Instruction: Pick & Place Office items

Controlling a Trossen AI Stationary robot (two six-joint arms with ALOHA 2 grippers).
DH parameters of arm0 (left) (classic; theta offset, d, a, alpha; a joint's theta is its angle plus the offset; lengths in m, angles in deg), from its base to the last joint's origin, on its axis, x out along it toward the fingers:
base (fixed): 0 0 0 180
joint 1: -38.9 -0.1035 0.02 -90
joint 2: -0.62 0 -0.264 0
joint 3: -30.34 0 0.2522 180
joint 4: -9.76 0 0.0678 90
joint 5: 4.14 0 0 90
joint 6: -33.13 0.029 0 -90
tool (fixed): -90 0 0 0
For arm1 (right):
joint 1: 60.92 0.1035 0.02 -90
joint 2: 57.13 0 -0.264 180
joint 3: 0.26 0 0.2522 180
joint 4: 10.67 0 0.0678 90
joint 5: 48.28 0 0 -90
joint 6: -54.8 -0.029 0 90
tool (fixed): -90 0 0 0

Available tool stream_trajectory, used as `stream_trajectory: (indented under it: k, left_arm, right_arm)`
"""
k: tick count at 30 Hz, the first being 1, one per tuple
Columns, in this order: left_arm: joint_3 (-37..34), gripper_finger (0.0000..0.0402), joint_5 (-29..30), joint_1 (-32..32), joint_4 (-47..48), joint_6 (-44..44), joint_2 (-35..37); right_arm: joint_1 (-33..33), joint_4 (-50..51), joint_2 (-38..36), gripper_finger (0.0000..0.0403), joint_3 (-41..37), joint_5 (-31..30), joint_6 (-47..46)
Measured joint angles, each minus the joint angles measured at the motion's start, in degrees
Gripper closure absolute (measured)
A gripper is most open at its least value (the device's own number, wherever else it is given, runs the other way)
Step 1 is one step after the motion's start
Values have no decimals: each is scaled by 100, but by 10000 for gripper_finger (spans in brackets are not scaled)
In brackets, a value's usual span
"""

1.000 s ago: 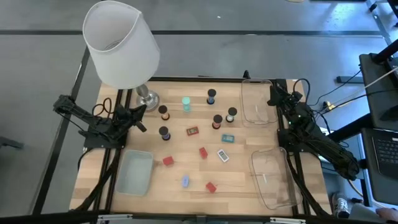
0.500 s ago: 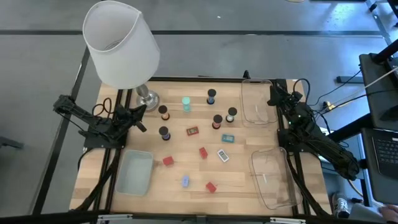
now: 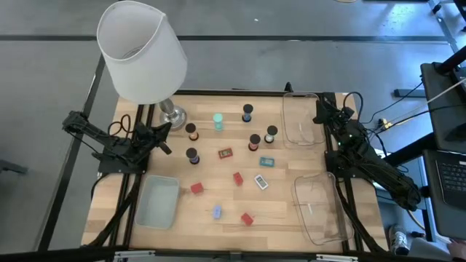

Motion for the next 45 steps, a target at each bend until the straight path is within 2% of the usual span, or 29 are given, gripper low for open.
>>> stream_trajectory:
  k: [5, 10, 15, 21, 27, 30, 35, 38, 40, 42, 45]
  left_arm:
    - [0, 391, 32, -3, -4, 26, 0]
    - [0, 391, 246, -60, -35, 613, 2]
    - [0, 391, -90, -150, -44, 265, 2]
    - [0, 393, -117, -326, -46, 575, 2]
    - [0, 393, -208, -507, -66, 482, 2]
    - [0, 394, -818, -565, -50, 282, 2]
    - [0, 391, -2795, -651, 2, 587, 0]
    - [0, 391, -3998, -682, 2, 835, 0]
    - [0, 392, -4566, -682, 2, 993, 1]
    - [0, 393, -4866, -682, 2, 1148, 0]
    - [0, 393, -4860, -682, 2, 1301, 0]
  right_arm:
    - [2, -1, 0, 158, -1, 0, -2]
    - [0, -1, 0, 158, -1, 0, 0]
    - [0, 0, 0, 158, 0, 0, 0]
    - [0, -1, 0, 158, -1, -4, 0]
    - [0, -23, 0, 158, -1, -540, 12]
    - [0, -22, 0, 158, 0, -590, 180]
    - [0, -21, 0, 158, 0, -396, 465]
    - [0, -8, 0, 158, 0, 156, 476]
    - [0, 44, 0, 158, 1, 685, 557]
    - [0, 106, 0, 158, 0, 1397, 571]
    - [2, 131, 0, 158, -1, 2408, 482]
